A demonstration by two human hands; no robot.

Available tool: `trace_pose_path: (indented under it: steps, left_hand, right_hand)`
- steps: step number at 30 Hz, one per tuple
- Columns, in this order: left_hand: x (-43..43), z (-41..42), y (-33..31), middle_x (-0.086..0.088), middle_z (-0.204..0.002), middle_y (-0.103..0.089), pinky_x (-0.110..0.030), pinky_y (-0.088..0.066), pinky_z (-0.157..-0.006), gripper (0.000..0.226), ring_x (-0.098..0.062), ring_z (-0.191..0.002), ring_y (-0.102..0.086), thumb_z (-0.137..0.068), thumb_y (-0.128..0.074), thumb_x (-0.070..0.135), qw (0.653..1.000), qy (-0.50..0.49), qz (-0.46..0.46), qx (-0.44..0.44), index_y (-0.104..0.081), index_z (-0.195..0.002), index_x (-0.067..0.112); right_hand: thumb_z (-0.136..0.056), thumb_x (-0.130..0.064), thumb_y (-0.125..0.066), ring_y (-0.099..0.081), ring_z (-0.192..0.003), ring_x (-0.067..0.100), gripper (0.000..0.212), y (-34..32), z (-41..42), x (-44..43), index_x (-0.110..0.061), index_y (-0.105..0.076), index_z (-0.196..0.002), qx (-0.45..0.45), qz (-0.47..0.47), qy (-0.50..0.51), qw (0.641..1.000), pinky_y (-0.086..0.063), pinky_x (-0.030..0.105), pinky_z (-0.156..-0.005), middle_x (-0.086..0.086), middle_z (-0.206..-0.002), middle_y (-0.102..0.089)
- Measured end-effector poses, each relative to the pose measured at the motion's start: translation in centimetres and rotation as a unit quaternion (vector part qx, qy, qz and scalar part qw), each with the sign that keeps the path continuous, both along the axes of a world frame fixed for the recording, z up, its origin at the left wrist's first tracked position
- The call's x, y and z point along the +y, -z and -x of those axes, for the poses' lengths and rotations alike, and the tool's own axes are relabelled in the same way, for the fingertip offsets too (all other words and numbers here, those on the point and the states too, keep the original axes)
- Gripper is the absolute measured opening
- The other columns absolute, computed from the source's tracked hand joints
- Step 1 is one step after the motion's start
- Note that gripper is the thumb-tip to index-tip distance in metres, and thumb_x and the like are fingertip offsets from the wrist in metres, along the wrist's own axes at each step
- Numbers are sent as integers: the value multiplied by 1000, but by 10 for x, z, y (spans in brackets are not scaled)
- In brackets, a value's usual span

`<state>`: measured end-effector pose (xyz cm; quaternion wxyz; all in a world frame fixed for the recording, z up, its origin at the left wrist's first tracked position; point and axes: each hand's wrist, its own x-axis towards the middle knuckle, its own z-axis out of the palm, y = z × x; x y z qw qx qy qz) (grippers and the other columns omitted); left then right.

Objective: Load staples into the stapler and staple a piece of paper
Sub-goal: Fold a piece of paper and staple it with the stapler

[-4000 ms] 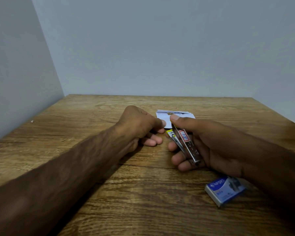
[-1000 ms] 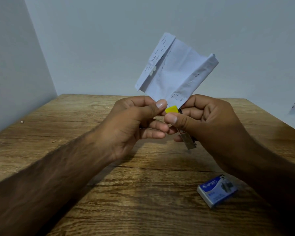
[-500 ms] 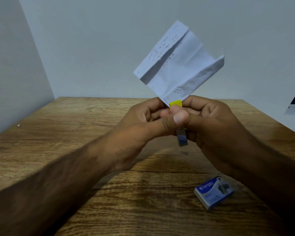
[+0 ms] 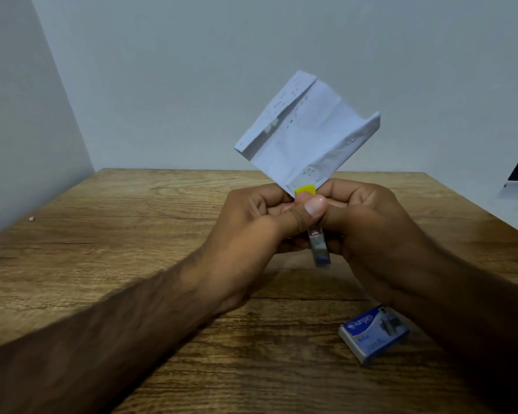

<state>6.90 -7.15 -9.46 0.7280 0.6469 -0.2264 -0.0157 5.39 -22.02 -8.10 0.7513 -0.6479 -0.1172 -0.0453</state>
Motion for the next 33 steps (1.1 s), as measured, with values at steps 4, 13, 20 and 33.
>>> trace_pose_path:
  steps: [4,13,20,33]
  left_hand:
    - [8,-2,-6,-25,-99,-76,-46,-59,-90,23,-28,-89,-73,-92,-69,24,999,42,-3,17,-74,-102,4]
    - [18,-15,-8,-23,-90,-65,-52,-59,-88,27,-36,-86,-63,-96,-65,33,997,-18,42,65,-77,-81,13]
    - [16,-14,-4,-33,-100,-73,-38,-61,-73,34,-32,-80,-66,-95,-66,33,998,-43,38,37,-77,-97,1]
    - [17,-20,-4,-8,-70,-77,-38,-66,-66,36,-24,-73,-78,-97,-67,25,989,-127,50,51,-73,-62,17]
  right_hand:
    - [-88,-7,-69,-78,-71,19,9,-1,-1,-2,-8,-78,-88,-2,-4,-19,1000,-61,27,-60,12,-80,-81]
    - [-79,-29,-75,-79,-95,25,36,1,-3,-6,-9,-76,-109,38,29,-98,994,-64,35,-77,11,-106,-81]
    - [-81,-10,-78,-78,-87,24,40,2,-1,-1,-7,-68,-120,57,16,-77,995,-63,34,-70,16,-102,-81]
    - [-86,-8,-77,-71,-64,22,8,-4,1,-1,-11,-79,-93,-12,119,66,991,-59,27,-54,18,-82,-78]
